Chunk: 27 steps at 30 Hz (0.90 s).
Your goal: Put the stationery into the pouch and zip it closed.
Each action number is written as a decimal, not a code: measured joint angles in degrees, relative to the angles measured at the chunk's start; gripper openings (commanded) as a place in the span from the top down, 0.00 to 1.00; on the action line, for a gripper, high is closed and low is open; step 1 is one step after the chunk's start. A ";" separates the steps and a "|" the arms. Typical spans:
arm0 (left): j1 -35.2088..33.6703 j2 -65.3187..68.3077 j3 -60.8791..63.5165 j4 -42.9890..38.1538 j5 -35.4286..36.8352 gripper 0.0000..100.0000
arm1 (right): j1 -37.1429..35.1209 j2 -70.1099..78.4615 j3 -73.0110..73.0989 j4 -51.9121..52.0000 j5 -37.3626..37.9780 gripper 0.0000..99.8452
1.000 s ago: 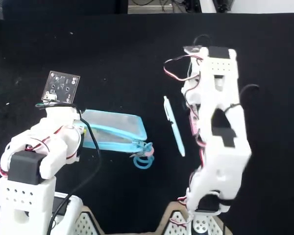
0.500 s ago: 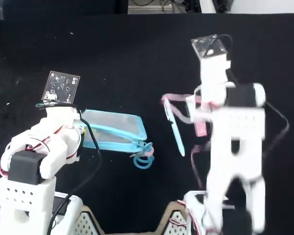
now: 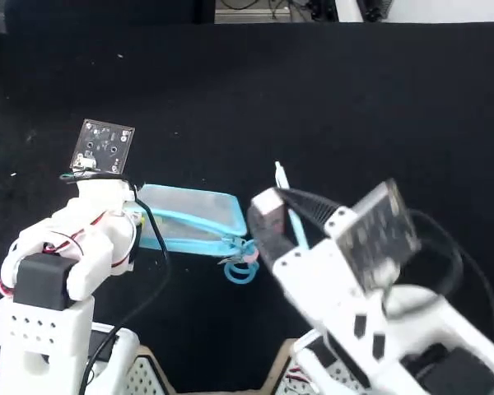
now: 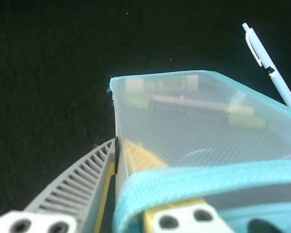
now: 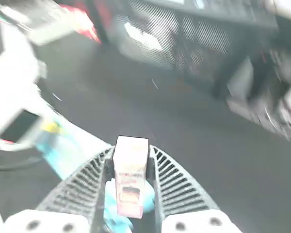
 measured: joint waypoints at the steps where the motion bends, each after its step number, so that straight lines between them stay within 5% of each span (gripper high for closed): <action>1: 0.00 0.00 0.00 0.00 0.00 0.97 | -2.55 -1.41 2.02 -2.55 -0.09 0.99; 9: 0.00 0.00 0.00 0.00 0.00 0.97 | -17.14 -6.95 24.44 -26.37 -0.09 0.99; 17: 0.00 0.00 0.00 0.00 0.00 0.97 | -18.02 -9.58 38.42 -41.67 1.58 0.99; 27: 0.00 0.00 1.41 0.09 -0.09 0.97 | -18.11 -10.20 43.78 -44.84 7.56 0.99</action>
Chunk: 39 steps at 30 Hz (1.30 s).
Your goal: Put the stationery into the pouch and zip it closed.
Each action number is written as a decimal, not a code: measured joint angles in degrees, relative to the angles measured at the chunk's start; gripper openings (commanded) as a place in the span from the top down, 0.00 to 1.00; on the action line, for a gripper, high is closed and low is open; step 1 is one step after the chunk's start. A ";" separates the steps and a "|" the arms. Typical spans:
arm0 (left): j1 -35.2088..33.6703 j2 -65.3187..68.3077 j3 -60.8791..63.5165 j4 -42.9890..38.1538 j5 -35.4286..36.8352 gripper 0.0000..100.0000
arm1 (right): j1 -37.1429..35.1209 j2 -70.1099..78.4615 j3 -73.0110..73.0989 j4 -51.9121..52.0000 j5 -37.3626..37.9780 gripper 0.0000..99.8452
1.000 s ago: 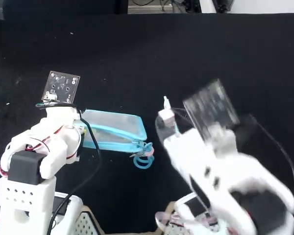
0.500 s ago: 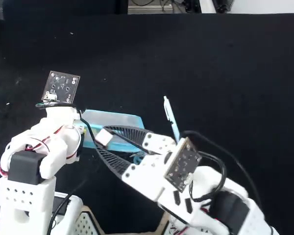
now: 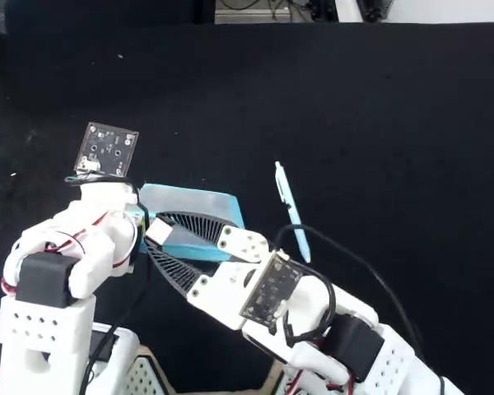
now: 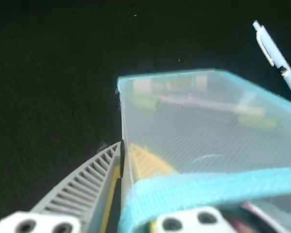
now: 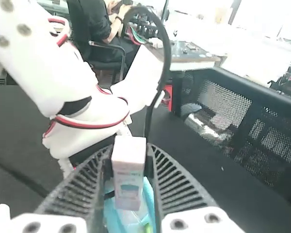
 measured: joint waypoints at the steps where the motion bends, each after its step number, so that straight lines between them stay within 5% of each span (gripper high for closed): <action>1: 0.00 0.00 0.09 0.00 0.00 0.97 | 0.00 0.00 0.09 0.00 0.00 0.99; 18: 0.00 0.00 -0.09 0.00 0.09 0.97 | 3.60 0.97 -4.84 11.16 0.44 0.98; 26: 0.00 0.00 -0.09 0.00 0.09 0.97 | 3.69 0.97 -9.93 21.27 -5.36 0.75; 30: 0.00 0.00 0.00 0.00 0.09 0.97 | 3.69 0.97 -17.67 26.11 -11.25 0.77; 39: 0.00 0.00 0.00 0.00 0.09 0.97 | 8.35 0.18 -29.19 29.80 -11.25 0.84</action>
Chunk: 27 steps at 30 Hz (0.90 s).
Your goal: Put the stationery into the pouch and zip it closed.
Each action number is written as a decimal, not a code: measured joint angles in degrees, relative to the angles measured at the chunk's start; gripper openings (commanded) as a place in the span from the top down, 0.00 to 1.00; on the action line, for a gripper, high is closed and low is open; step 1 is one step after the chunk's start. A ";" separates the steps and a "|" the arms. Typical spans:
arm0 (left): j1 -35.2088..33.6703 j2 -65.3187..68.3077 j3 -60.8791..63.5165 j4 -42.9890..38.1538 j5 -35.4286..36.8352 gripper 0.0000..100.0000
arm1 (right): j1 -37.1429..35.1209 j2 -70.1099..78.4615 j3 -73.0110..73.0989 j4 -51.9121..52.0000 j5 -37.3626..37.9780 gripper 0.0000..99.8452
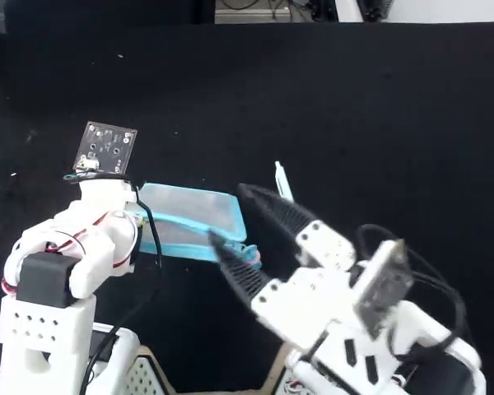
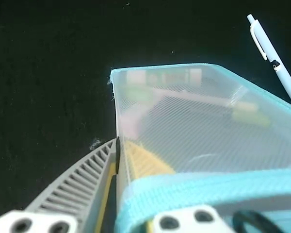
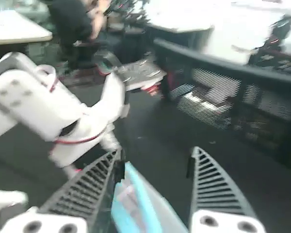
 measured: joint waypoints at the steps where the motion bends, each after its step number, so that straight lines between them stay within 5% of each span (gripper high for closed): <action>1: 0.00 0.00 0.00 0.00 0.00 0.97 | 2.37 0.00 -0.26 0.00 0.00 0.84; 9: 0.00 0.00 0.00 0.00 0.00 0.97 | 25.58 0.00 0.26 3.43 -3.69 0.84; 13: 0.00 0.00 0.09 0.00 0.00 0.97 | 34.64 16.70 2.29 3.69 -3.96 0.84; 27: 0.00 0.00 0.09 0.00 0.00 0.97 | 36.75 64.88 0.26 -5.63 -4.04 0.84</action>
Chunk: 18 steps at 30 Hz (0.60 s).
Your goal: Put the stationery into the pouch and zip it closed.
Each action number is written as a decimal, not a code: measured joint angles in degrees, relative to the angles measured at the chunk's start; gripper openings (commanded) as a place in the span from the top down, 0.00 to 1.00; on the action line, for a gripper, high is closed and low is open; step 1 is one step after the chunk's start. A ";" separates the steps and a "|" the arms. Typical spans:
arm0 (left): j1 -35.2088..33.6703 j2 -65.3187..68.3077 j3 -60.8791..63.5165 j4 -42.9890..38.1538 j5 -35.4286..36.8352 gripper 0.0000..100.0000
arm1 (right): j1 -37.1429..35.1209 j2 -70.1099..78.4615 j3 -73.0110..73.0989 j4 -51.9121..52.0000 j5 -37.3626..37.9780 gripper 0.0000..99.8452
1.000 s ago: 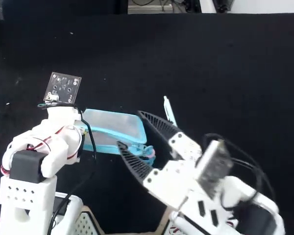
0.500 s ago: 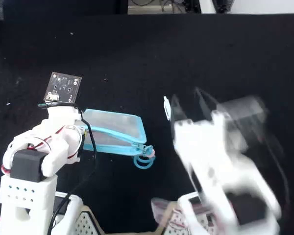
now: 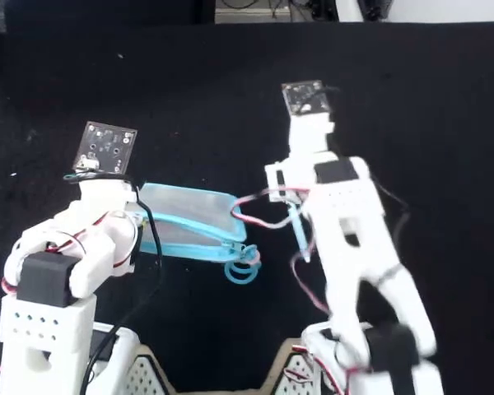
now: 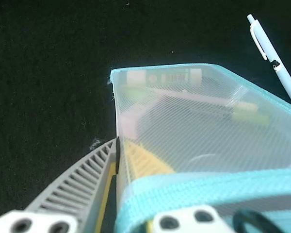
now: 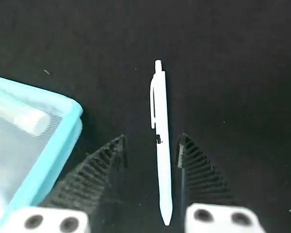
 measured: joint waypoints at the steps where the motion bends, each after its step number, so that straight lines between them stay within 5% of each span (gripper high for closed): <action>1: 0.00 0.00 0.00 0.00 0.00 0.97 | 0.00 2.99 -1.58 -0.09 0.00 0.84; 15: 0.00 0.00 -0.09 0.00 0.00 0.97 | 0.35 36.13 -21.80 -0.62 0.00 0.85; 18: 0.00 0.00 -0.09 0.00 0.00 0.97 | 0.70 40.18 -25.23 -0.26 0.62 0.91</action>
